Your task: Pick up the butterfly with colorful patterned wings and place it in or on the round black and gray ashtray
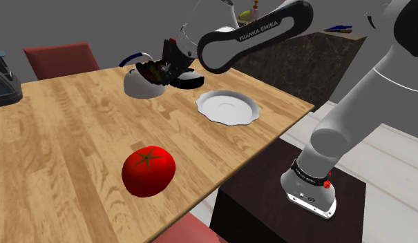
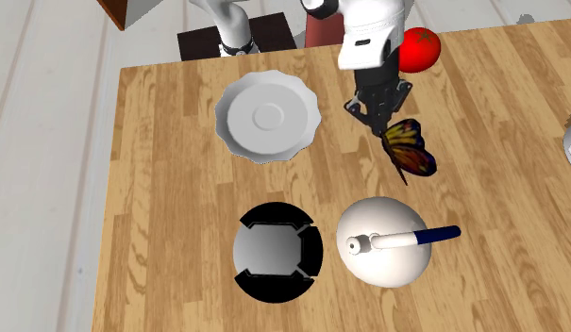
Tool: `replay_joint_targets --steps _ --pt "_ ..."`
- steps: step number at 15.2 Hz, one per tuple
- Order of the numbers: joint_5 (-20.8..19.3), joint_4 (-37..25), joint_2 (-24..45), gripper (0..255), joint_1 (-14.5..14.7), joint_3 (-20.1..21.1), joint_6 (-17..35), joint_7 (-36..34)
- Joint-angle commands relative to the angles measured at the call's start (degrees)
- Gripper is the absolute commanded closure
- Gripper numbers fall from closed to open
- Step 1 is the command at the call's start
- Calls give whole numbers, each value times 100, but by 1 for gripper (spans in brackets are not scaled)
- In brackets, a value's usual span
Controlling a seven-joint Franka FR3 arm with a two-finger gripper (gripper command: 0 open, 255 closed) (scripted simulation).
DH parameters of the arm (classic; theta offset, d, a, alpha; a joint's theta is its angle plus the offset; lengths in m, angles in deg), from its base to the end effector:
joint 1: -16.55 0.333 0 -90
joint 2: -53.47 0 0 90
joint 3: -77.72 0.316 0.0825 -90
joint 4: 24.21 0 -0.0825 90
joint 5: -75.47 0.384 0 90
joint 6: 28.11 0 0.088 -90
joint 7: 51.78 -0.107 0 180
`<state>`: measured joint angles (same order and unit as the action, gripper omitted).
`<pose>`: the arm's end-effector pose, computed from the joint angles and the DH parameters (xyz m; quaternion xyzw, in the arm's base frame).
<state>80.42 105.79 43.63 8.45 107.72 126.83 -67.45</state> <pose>0.4964 0.2068 0.4866 -0.9568 -0.0291 -0.2777 0.0806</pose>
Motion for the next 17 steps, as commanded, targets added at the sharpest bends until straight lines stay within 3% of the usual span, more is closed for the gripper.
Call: replay_joint_targets --steps 1,9,17 --pt "234 20 9 255 0 -229 10 431" --pt "1039 -198 348 255 -165 -1072 -28 2119" --pt "1668 -846 957 255 -520 -1688 -308 3579"
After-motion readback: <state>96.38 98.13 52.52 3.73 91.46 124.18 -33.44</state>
